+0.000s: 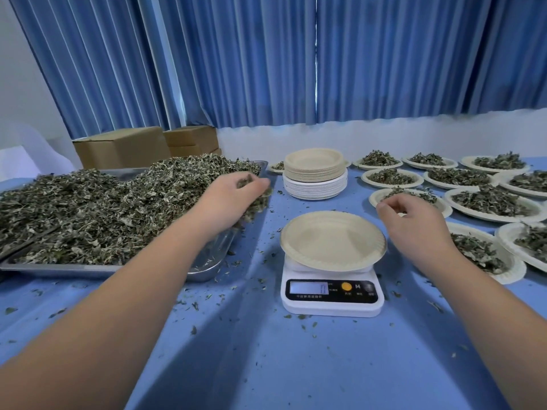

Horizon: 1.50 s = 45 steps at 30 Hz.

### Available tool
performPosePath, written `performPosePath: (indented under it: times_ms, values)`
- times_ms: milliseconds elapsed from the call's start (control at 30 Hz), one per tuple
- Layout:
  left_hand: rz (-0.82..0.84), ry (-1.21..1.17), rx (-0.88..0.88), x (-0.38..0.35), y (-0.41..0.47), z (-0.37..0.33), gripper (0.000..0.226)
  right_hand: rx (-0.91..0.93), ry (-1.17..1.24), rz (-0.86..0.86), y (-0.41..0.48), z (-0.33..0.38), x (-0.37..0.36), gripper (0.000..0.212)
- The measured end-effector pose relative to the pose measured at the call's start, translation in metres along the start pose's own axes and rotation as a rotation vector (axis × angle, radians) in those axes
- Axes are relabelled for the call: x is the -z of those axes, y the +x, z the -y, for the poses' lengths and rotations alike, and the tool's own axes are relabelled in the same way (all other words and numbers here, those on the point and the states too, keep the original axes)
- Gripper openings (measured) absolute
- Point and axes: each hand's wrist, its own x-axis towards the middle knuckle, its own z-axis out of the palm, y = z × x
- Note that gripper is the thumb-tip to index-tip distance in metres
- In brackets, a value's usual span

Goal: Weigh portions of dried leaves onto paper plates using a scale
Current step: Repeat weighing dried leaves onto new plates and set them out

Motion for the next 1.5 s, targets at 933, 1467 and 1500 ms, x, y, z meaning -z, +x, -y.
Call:
performPosePath:
  times_ms: [933, 1467, 1500]
  values:
    - [0.091, -0.507, -0.008, -0.076, -0.011, -0.025, 0.018, 0.081, 0.009, 0.005, -0.002, 0.003, -0.002, 0.018]
    - [-0.180, -0.034, -0.142, -0.040, -0.008, 0.008, 0.020, 0.227, 0.074, -0.057, -0.018, 0.029, -0.002, 0.023]
    - [-0.204, -0.049, -0.132, -0.035, -0.006, 0.009, 0.020, 0.258, 0.084, -0.053, -0.024, 0.034, -0.004, 0.022]
